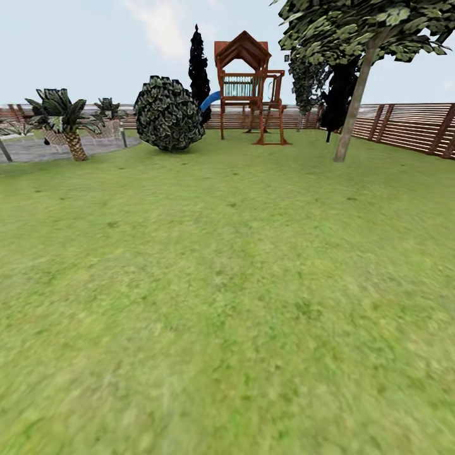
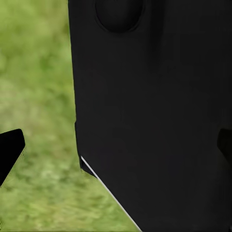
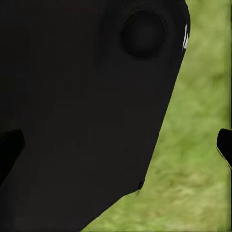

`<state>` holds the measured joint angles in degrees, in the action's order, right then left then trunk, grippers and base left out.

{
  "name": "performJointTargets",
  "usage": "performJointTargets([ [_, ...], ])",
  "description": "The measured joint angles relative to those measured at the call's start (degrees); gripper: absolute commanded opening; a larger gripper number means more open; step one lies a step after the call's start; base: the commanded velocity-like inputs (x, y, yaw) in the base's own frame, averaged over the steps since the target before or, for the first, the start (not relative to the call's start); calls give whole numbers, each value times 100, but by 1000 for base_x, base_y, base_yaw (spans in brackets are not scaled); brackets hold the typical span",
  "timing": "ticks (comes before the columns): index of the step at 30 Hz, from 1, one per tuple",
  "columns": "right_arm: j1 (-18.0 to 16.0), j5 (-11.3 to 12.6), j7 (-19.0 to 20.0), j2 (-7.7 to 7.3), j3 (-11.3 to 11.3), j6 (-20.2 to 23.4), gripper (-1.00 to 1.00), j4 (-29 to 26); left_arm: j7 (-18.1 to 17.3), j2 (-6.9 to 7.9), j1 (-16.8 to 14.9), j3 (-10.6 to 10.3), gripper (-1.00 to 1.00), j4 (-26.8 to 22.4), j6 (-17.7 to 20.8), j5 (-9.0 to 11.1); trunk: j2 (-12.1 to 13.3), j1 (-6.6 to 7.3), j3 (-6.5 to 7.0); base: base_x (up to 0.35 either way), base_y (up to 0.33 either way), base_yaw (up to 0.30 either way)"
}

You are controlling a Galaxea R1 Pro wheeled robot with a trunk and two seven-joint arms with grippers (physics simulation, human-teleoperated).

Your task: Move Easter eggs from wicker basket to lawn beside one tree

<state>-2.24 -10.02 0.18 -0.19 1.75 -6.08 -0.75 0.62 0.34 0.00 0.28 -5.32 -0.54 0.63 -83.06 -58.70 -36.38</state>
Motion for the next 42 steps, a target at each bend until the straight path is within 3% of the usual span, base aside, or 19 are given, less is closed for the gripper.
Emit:
performJointTargets([
  [5, -2, 8, -2, 50, -8, -9, 100, 9, 2, 2, 0, 12, 100, 0, 0, 2, 0, 0, 0, 326, 0, 0],
  [42, -1, 15, -2, 36, -12, -10, 100, 9, 2, 6, 0, 5, 100, -9, -4, 0, 0, 0, 0, 326, 0, 0],
])
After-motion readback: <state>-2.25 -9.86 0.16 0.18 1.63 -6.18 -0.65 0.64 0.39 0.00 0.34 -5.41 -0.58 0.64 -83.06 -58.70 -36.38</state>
